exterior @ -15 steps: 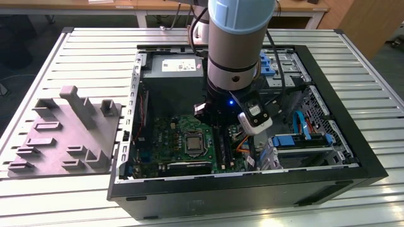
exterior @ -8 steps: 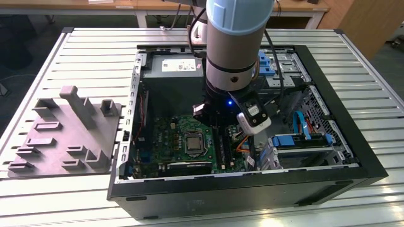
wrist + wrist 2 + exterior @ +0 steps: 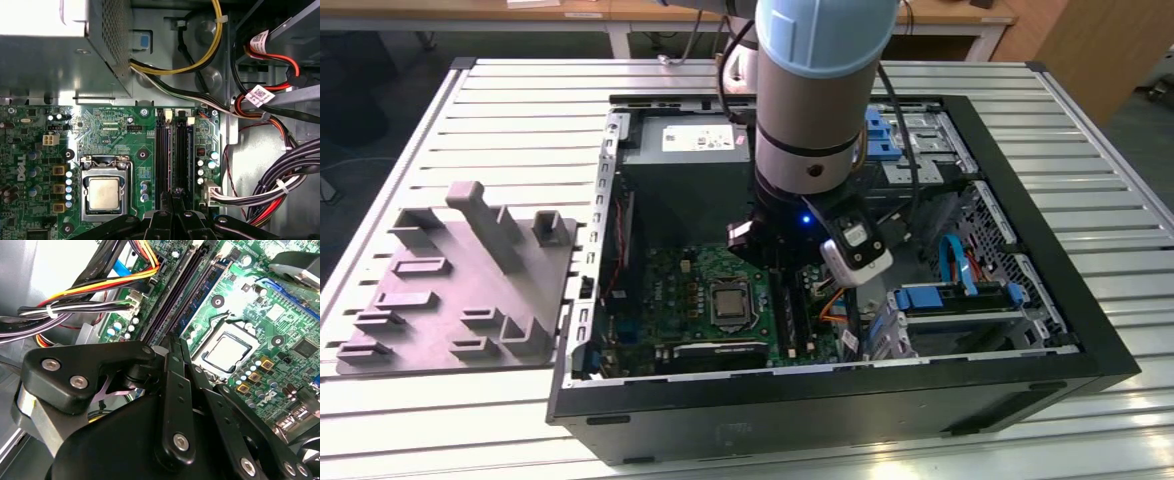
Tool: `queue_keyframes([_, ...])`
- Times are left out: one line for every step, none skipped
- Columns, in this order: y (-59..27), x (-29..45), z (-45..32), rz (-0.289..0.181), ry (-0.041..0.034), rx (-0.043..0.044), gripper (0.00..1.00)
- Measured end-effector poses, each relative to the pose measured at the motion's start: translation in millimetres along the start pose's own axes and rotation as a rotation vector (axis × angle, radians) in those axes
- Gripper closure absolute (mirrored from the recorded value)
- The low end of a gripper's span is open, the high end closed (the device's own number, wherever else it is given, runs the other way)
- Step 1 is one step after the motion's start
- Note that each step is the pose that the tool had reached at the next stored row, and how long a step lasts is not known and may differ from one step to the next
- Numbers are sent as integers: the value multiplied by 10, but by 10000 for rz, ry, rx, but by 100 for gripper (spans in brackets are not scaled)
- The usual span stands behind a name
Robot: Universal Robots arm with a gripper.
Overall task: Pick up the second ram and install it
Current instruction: 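Insert the second ram into the second slot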
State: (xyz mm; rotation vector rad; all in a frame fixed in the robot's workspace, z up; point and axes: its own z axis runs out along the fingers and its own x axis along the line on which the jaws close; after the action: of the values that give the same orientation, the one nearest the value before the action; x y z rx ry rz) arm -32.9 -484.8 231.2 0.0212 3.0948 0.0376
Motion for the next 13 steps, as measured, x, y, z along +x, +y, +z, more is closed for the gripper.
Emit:
queue_keyframes([0,0,3,0,-1,-2,89])
queue_keyframes([0,0,6,12,-1,-3,89])
queue_keyframes([0,0,9,41,-2,-1,89])
queue_keyframes([0,0,10,81,-2,1,89])
queue_keyframes([0,0,11,110,-3,3,89])
queue_keyframes([0,0,11,128,-3,2,89])
queue_keyframes([0,0,12,145,-4,-1,89])
queue_keyframes([0,1,12,151,-4,-2,89])
queue_keyframes([0,1,13,152,-5,-3,89])
queue_keyframes([2,1,14,153,-5,-7,89])
queue_keyframes([5,0,15,154,-5,-10,89])
queue_keyframes([5,1,14,153,-5,-8,89])
queue_keyframes([5,1,14,153,-5,-8,89])
